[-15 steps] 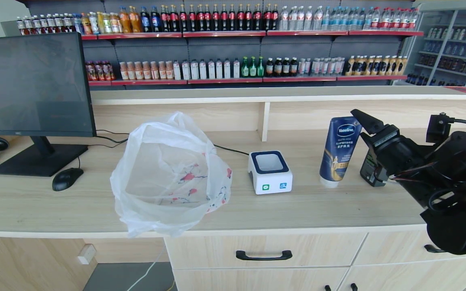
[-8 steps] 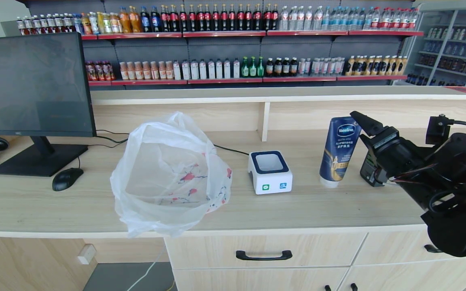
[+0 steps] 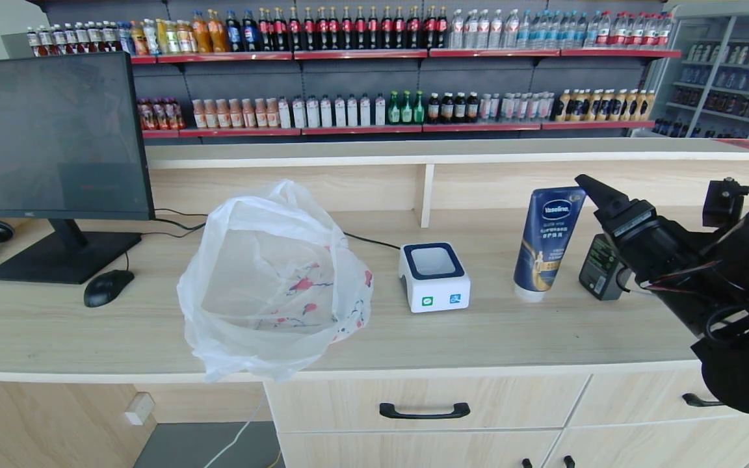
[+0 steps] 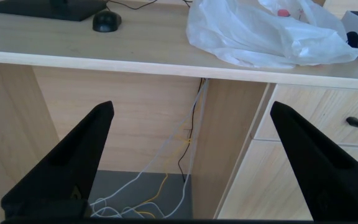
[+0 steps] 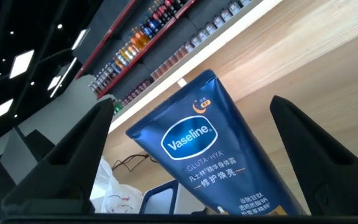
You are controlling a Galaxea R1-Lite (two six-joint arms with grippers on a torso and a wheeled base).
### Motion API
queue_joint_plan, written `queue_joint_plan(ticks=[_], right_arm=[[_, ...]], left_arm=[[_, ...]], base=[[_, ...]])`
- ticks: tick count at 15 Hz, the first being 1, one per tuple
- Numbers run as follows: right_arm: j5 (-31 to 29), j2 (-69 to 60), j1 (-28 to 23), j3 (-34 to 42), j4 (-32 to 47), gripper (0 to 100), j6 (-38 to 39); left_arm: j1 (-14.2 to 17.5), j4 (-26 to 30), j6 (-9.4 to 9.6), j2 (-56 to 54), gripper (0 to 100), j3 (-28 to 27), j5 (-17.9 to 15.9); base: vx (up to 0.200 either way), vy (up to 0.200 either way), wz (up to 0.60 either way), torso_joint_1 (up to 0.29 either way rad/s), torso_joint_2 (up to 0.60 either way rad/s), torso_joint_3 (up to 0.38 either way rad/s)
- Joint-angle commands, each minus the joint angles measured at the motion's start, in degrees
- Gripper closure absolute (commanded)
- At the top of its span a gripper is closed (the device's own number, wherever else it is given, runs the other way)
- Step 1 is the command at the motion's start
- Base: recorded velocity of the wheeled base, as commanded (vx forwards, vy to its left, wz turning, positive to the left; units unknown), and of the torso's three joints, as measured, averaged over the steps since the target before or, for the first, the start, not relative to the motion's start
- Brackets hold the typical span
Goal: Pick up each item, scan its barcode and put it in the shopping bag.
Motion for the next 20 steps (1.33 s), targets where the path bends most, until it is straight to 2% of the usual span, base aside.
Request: queue_joint_plan(ticks=[1,8,20], right_arm=[[0.0,-3.1,0.3,0.9,-0.1,0,-0.3],[-0.2,-5.3,5.4,1.0,-0.1,0,1.1],[-0.2,0.0,5.3,0.9,-0.1,0,1.2]], left_arm=[[0.1,0.0,-0.01,0.0,0,0.0,0.1],[0.0,0.0,-0.01,0.0,0,0.0,0.1],[0.1,0.0,-0.01,0.0,0,0.0,0.1]], base=[[0.000,0.000,0.00,0.000,0.00,0.000],[0.000,0.000,0.00,0.000,0.00,0.000],[0.000,0.000,0.00,0.000,0.00,0.000]])
